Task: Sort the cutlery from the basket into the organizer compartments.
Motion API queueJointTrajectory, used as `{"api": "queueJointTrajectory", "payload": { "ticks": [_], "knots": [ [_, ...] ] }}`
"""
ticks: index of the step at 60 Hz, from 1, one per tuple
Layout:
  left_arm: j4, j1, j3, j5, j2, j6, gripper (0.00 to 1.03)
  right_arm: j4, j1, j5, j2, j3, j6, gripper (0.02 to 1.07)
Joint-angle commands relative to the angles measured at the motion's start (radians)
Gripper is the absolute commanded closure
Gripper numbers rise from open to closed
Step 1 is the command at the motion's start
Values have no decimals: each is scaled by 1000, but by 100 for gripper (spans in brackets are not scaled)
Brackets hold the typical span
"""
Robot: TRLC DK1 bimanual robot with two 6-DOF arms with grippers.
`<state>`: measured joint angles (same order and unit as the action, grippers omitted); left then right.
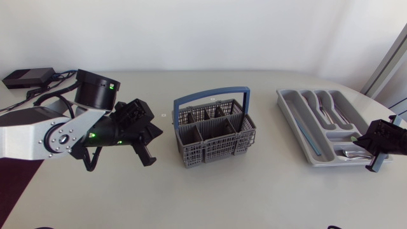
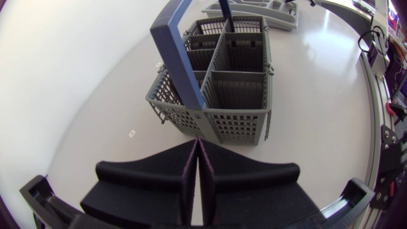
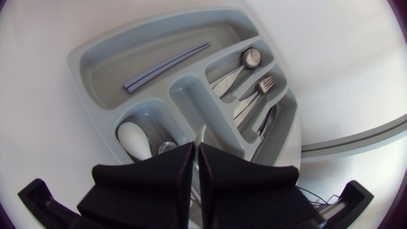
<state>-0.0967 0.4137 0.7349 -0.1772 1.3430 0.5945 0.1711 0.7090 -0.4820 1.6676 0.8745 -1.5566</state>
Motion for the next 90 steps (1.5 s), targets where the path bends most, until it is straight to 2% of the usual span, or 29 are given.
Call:
{"api": "queueJointTrajectory", "payload": {
  "ticks": [1,7,15,20,25,30,44,55,68,82,90],
  "knots": [
    [-3,2,18,5,-22,-15,100,-12,4,22,20,-29,-51,90],
    [-5,2,17,5,-28,-15,100,-12,4,52,20,-43,-76,78],
    [-6,4,11,5,-38,-15,100,-21,3,83,20,-58,-85,48],
    [-8,4,9,4,-42,-16,100,-33,1,83,-6,-63,-65,43],
    [-11,4,8,4,-51,-16,100,-31,-8,79,-57,-63,-26,42],
    [-11,4,4,4,-56,-18,100,-31,-34,68,-134,-65,47,35],
    [17,4,-3,4,-24,-35,100,33,-235,71,-322,-83,349,34],
    [37,2,-14,4,30,-33,100,34,-497,160,-367,-104,613,34],
    [43,4,-14,4,81,-22,100,-42,-763,298,-282,-111,830,34],
    [54,36,-17,-1,114,-18,100,-67,-859,333,-123,-39,961,34],
    [60,79,-14,-2,139,-19,100,-85,-911,344,-97,-23,1009,34]
  ]
}}
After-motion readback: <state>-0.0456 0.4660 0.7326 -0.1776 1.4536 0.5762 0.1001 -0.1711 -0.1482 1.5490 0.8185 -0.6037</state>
